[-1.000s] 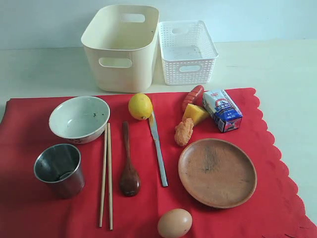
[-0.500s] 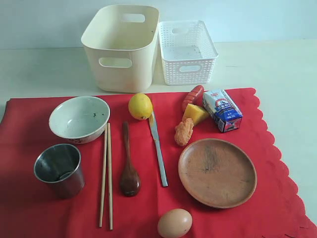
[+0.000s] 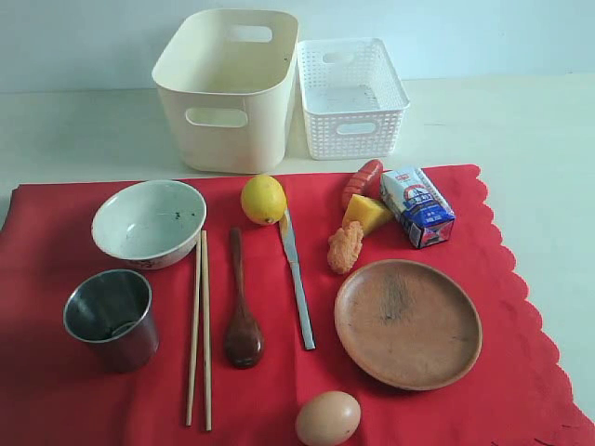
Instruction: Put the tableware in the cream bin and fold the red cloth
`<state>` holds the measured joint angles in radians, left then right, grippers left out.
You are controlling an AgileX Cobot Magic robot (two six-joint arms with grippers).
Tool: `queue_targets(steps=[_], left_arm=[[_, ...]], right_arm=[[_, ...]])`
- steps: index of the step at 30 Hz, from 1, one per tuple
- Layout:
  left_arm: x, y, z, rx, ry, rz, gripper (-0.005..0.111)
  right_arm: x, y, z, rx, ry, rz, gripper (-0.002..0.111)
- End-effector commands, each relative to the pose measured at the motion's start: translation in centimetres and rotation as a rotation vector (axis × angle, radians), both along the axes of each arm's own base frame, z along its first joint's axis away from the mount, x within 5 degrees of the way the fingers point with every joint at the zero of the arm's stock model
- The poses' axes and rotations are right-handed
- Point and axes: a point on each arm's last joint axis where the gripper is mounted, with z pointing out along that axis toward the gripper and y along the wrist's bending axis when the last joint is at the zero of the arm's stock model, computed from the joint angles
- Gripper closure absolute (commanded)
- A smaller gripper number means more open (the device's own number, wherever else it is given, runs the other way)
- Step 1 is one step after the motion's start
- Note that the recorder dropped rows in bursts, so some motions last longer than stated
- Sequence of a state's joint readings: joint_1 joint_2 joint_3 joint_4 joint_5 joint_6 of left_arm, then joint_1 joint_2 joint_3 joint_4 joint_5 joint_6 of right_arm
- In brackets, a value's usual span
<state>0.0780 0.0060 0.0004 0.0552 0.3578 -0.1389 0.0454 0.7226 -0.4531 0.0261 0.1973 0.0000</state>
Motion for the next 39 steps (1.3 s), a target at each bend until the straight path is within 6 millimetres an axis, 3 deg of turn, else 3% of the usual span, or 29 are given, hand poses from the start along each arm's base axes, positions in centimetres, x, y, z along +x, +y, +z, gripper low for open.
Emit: queue_targets(steps=[1,22,27,39], left_arm=[[0.0,0.0,0.1,0.011,-0.011,0.000,0.045],[0.0,0.0,0.1,0.011,-0.011,0.000,0.045],[0.0,0.0,0.1,0.011,-0.011,0.000,0.045],[0.0,0.0,0.1,0.011,-0.011,0.000,0.045]], right_arm=[[0.1,0.0,0.3,0.002,-0.018,0.001,0.108],[0.1,0.0,0.3,0.002,-0.018,0.001,0.108],[0.1,0.2,0.2,0.093,-0.004,-0.015,0.108],[-0.4,0.6,-1.3,0.110,0.178,0.010,0.108]])
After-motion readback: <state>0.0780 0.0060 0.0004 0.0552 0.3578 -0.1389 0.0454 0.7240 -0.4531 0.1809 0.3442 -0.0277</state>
